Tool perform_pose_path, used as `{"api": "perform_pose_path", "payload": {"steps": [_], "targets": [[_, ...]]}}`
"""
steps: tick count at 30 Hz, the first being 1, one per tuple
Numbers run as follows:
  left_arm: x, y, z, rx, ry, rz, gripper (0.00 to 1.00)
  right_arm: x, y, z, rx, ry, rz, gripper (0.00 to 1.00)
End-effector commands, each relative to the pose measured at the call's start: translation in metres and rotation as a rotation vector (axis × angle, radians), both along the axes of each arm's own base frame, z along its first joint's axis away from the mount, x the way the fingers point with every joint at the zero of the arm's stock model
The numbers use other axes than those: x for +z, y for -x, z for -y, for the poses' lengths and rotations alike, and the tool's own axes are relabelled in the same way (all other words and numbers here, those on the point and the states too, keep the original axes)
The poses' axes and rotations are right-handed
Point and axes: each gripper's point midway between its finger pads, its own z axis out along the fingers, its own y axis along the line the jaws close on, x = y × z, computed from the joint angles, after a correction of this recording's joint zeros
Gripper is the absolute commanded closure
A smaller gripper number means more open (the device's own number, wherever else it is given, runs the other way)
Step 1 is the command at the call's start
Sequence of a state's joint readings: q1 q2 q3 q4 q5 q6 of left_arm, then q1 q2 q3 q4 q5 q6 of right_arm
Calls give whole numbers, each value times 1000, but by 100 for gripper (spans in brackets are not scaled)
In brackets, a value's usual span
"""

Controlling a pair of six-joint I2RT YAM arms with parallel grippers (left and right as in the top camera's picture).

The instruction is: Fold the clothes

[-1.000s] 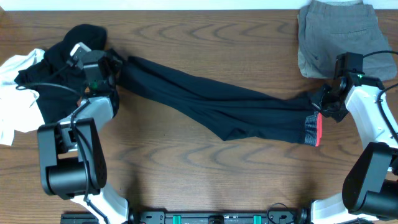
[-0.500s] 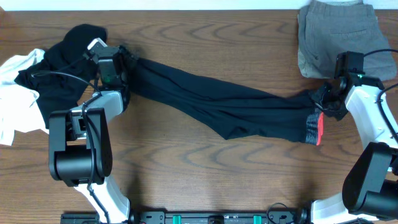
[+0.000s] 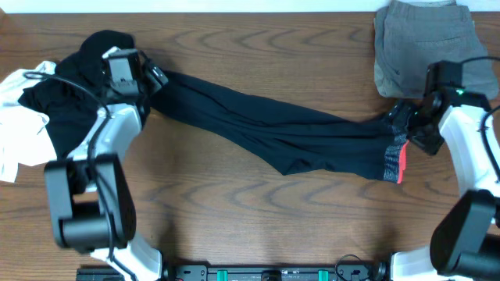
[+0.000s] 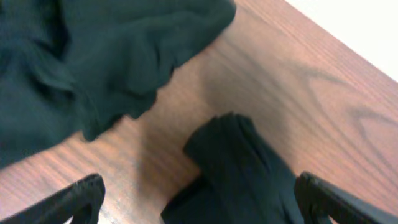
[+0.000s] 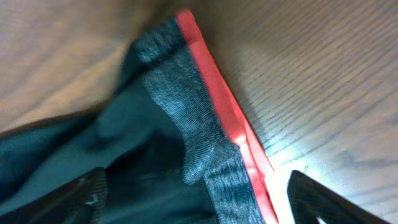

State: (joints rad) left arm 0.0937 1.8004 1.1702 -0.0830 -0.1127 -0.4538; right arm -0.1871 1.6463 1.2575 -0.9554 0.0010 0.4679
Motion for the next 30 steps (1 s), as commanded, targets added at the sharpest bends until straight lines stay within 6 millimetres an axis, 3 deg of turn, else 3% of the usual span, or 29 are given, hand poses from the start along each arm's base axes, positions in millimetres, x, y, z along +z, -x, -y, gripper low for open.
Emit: {"api": "perform_pose_path", "payload": {"steps": [1, 2, 3, 4, 5, 9, 13, 21, 30], "targets": [[49, 8, -1, -27, -41, 9, 2, 43, -7, -4, 78, 28, 100, 22], [53, 16, 2, -37, -29, -16, 2, 47, -6, -6, 85, 30, 108, 33], [58, 24, 5, -49, -13, -37, 2, 51, -3, -8, 92, 32, 111, 68], [63, 34, 9, -62, 2, -56, 2, 53, 0, -11, 98, 31, 108, 95], [67, 44, 13, -71, 15, -75, 2, 53, 4, -14, 107, 28, 92, 99], [77, 76, 17, -61, 39, -135, 2, 37, 18, -27, 141, 16, 19, 99], [76, 94, 19, -60, 46, -189, 2, 6, 31, -37, 160, 4, -30, 99], [65, 110, 20, -59, 56, -264, 2, -53, 29, -36, 121, 10, 44, 99], [64, 110, 20, -59, 56, -266, 2, -109, 19, -40, 97, -19, 52, 99]]}}
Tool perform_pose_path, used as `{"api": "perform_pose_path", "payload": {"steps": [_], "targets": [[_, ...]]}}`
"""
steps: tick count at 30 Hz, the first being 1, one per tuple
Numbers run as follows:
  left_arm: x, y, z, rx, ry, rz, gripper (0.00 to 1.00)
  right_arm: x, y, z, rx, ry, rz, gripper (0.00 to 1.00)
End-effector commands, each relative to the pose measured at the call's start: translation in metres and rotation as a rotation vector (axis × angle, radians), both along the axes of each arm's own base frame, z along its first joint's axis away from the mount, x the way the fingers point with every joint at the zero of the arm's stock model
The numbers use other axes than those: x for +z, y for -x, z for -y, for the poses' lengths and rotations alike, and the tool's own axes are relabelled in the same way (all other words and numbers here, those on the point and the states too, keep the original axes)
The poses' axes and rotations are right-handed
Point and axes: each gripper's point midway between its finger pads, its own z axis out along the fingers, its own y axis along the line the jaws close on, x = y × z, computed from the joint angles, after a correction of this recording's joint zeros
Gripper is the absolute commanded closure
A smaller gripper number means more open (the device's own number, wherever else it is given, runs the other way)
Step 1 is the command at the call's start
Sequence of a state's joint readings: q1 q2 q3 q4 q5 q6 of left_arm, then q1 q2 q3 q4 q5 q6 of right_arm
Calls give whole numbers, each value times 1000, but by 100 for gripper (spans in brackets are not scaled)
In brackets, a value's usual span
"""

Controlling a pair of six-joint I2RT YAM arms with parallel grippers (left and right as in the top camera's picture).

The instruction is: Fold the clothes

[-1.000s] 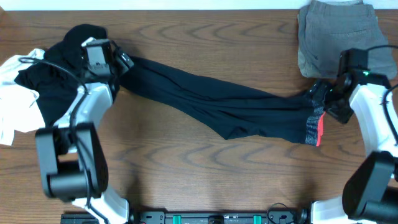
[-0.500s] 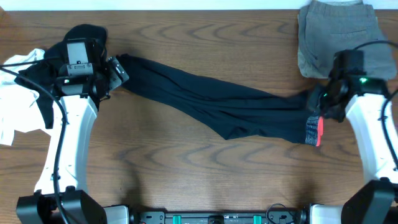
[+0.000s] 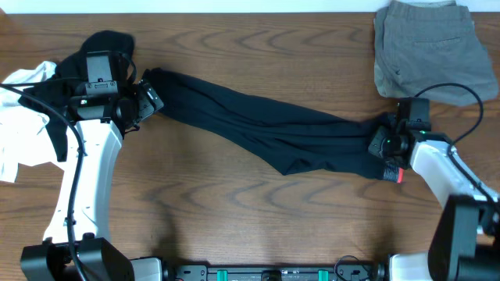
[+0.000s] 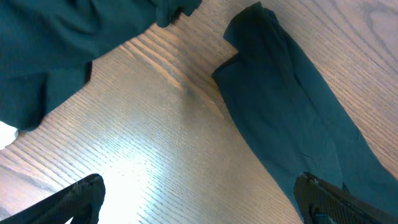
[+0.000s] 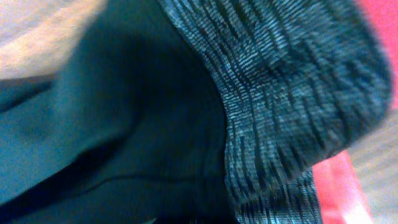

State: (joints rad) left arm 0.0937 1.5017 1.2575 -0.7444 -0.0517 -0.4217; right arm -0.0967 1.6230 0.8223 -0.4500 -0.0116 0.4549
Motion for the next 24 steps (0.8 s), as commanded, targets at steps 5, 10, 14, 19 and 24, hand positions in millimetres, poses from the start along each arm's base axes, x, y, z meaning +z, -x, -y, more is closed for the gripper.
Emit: {"api": "perform_pose_path", "payload": {"steps": [5, 10, 14, 19, 24], "targets": [[4, -2, -1, 3, -1, 12, 2, -47, -13, -15, -9, -94, -27, 99], [6, -5, -1, 3, -3, 28, 2, -64, -37, -21, 3, -108, 22, 99], [7, -10, -2, 3, -4, 44, 2, -60, -62, -26, 23, -105, 70, 99], [-5, -17, -2, 2, -4, 29, 2, -38, -90, -31, 50, -97, 121, 98], [-30, -39, 4, -82, 8, 19, 2, -6, -107, -41, 103, -130, 92, 41]]}}
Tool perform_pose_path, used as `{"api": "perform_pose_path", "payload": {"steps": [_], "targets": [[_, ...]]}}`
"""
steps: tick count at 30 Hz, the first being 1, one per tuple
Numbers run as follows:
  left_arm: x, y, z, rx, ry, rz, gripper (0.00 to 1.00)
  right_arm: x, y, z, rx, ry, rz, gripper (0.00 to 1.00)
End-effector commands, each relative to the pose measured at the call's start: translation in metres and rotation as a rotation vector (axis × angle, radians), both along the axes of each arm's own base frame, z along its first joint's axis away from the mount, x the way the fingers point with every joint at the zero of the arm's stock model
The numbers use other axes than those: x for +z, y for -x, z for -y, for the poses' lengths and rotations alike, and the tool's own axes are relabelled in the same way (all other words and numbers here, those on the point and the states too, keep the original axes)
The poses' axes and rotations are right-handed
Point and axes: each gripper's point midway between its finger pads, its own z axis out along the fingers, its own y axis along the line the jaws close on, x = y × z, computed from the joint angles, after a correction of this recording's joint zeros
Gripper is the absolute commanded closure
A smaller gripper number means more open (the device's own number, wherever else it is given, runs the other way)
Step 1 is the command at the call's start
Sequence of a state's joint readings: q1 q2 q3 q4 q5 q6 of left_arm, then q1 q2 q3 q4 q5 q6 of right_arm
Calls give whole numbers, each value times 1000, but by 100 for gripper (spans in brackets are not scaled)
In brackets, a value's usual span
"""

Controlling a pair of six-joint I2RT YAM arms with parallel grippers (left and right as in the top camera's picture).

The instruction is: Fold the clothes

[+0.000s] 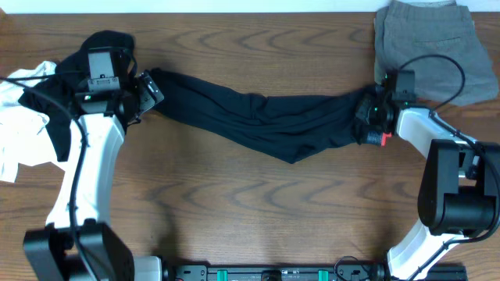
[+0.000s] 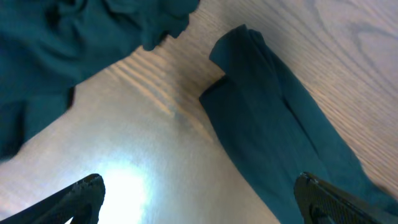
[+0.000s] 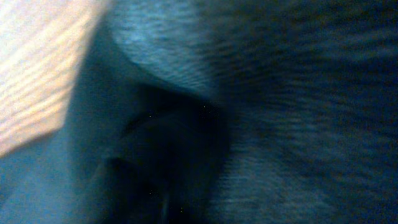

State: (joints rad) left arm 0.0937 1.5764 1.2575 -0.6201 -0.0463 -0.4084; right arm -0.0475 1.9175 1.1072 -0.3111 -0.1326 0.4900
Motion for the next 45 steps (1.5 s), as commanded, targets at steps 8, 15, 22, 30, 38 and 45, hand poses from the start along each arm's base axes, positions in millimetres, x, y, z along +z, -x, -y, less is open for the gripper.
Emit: {"api": "perform_pose_path", "payload": {"steps": [8, 15, 22, 30, 38, 45], "targets": [[-57, -67, 24, -277, 24, 64, 2, 75, -7, -17, 138, 17, -74, 25], [-97, -95, 16, -302, 34, 102, 1, 134, 6, -18, 160, 75, 0, 19], [-122, -95, 0, -305, 68, 81, 2, 164, 15, -16, 160, 92, 56, 15], [-141, -89, 11, -346, 118, 46, 11, 165, 20, -16, 160, 91, 46, 16], [-159, -85, 21, -383, 143, 13, 39, 163, 24, -16, 161, 90, 26, 17], [-158, -85, 22, -379, 146, 10, 94, 162, 25, -16, 162, 89, 19, 17]]}}
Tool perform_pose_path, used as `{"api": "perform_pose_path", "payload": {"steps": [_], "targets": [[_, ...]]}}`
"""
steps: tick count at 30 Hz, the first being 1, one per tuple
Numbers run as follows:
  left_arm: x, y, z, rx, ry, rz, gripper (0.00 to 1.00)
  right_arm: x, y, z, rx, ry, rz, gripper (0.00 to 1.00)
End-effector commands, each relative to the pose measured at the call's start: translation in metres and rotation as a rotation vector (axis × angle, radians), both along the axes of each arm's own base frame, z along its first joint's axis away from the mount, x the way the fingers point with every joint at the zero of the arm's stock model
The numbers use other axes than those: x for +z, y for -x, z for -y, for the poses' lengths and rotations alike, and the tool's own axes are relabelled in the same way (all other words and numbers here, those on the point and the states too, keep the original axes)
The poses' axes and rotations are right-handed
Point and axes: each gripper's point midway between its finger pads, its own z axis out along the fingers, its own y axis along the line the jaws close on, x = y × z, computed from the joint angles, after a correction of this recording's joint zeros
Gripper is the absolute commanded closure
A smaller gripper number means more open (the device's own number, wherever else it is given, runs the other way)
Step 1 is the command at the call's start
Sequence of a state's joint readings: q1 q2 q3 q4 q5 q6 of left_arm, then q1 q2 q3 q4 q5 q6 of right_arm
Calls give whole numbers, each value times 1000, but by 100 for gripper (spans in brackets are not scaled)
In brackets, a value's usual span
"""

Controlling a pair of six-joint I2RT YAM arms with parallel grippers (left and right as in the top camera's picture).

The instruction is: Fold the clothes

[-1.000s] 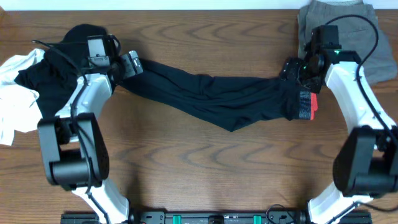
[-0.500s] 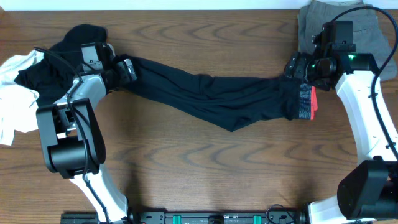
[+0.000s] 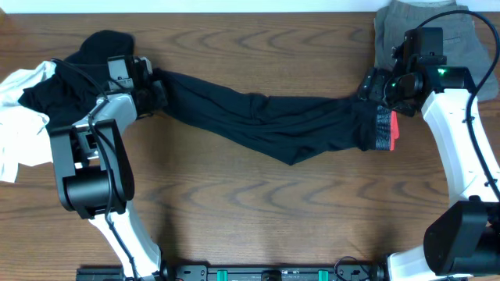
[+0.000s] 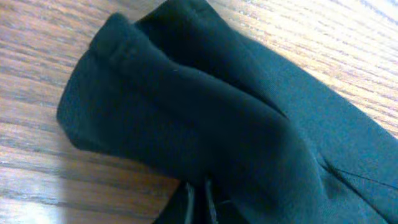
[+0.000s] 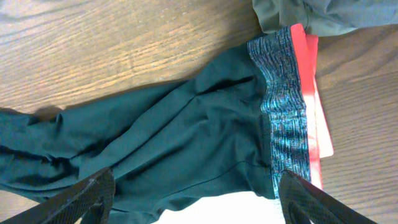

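Black leggings (image 3: 273, 125) lie stretched across the table from left to right. Their grey and red waistband (image 3: 383, 129) rests flat at the right end. My left gripper (image 3: 151, 92) is low at the leg cuff on the left. In the left wrist view the cuff (image 4: 155, 93) fills the frame, and the left gripper (image 4: 198, 202) has its fingers pressed close together on the fabric. My right gripper (image 3: 373, 87) is raised over the waistband (image 5: 283, 106). In the right wrist view it (image 5: 196, 186) stands wide open with nothing between its fingers.
Folded grey shorts (image 3: 426, 39) lie at the back right corner, just behind the waistband. A heap of black clothes (image 3: 55, 86) and a white garment (image 3: 16, 133) sit at the left edge, close behind my left gripper.
My right gripper has let go of the waistband and risen; the waistband now lies flat. My left gripper, open above the cuff before, is now down and shut on it.
Both grippers were open near the leggings' two ends, the waistband lying toward the front right. The right gripper then closed in on the waistband. Later the waistband was further back, near the grey shorts. Now the right gripper is free and the left holds the cuff.
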State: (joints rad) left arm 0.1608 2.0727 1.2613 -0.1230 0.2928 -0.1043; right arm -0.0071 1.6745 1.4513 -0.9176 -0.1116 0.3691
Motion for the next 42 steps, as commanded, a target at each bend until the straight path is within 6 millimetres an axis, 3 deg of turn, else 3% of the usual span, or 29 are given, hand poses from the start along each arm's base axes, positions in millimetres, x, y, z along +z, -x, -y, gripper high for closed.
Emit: {"api": "perform_pose_path", "payload": {"steps": [1, 6, 12, 18, 23, 29, 35, 42], "targets": [[-11, 4, 3, -8, 13, -32, 94, 10, -2, -2, 23, 18, 26, 17], [18, 1, -21, 67, 13, 21, 94, 9, 1, -2, 31, 21, 17, 17], [80, 5, -57, 140, -8, 125, 94, 8, 1, -2, 46, 28, 17, 14], [128, 13, -67, 167, -38, 201, 94, 9, 0, -2, 47, 28, 22, 12], [145, 18, -61, 161, -49, 217, 94, 9, 0, -2, 47, 28, 22, 12], [140, 21, -29, 94, -38, 182, 94, 9, -1, -2, 47, 28, 25, 11], [150, 23, 40, -88, 3, 194, 94, 10, -2, -2, 57, 34, 31, 9], [131, 58, 110, -329, -32, 74, 94, 10, -4, -2, 60, 36, 39, 8]]}}
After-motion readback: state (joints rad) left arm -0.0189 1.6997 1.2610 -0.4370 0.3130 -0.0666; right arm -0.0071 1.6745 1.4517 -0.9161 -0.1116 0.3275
